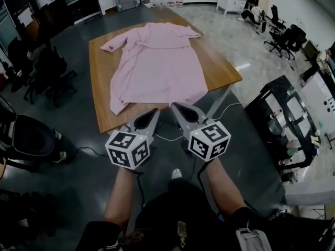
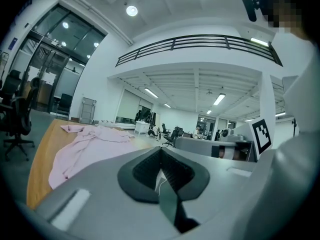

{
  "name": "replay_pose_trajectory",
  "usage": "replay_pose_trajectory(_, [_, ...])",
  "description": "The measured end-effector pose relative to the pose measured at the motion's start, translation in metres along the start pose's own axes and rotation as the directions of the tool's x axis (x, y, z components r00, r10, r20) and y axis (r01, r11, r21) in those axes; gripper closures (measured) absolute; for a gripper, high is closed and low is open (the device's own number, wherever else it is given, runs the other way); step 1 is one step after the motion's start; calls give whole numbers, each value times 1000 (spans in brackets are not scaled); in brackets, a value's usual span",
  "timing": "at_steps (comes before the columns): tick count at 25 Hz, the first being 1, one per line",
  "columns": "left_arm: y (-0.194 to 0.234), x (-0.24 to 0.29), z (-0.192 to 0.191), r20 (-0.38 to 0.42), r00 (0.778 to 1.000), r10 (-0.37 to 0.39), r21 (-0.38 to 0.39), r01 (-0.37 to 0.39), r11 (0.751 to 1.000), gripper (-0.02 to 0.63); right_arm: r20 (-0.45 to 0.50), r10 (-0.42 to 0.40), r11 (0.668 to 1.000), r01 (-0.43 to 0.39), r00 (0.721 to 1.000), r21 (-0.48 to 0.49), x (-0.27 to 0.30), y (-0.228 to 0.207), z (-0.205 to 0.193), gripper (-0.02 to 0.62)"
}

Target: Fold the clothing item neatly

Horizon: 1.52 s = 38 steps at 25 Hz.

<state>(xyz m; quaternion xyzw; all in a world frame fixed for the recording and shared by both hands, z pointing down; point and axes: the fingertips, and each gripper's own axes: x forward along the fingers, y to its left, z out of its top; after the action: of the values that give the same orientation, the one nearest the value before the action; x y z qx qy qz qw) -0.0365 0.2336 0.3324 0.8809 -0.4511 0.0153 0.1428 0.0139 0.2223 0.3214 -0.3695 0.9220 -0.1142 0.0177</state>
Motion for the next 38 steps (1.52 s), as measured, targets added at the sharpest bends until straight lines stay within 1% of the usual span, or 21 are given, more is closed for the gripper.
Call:
replay_pose_trajectory(7, [31, 73, 9, -13, 999, 32, -15, -32, 999, 598, -22, 23, 1000, -23, 999, 18, 39, -69, 7, 593])
replay_pose_trajectory(13, [61, 109, 9, -44, 996, 81, -19, -82, 996, 598, -31, 51, 998, -49, 998, 48, 70, -108, 9, 593])
replay_pose_trajectory(17, [85, 115, 2, -76, 989, 130, -21, -132, 991, 598, -62, 82, 995, -78, 995, 64, 91, -117, -2, 594])
replay_pose_trajectory(20, [106, 114, -8, -104, 983, 153, -28, -157, 987, 598, -88, 100, 993, -94, 991, 66, 110, -116, -14, 592])
replay_pose_trajectory(25, [160, 108, -30, -147, 969, 199, -37, -207, 978, 598, -155, 124, 992, -118, 980, 52, 152, -105, -41, 592])
replay_pose_trajectory(28, [201, 103, -48, -183, 955, 235, -26, -244, 969, 598, -212, 131, 991, -123, 968, 48, 184, -98, -63, 593])
replay_pose_trajectory(32, [260, 88, -73, -240, 931, 277, -28, -291, 956, 598, -301, 126, 992, -122, 945, 34, 228, -86, -98, 593])
replay_pose_trajectory(35, [309, 73, -95, -294, 898, 327, -12, -346, 938, 594, -366, 141, 990, -138, 920, 35, 261, -77, -130, 592])
replay_pose_trajectory(36, [324, 68, -103, -316, 884, 344, -6, -365, 931, 581, -395, 148, 989, -145, 907, 38, 270, -74, -143, 592])
replay_pose_trajectory(38, [350, 58, -119, -360, 858, 367, 2, -393, 919, 528, -465, 136, 990, -142, 875, 23, 283, -70, -171, 592])
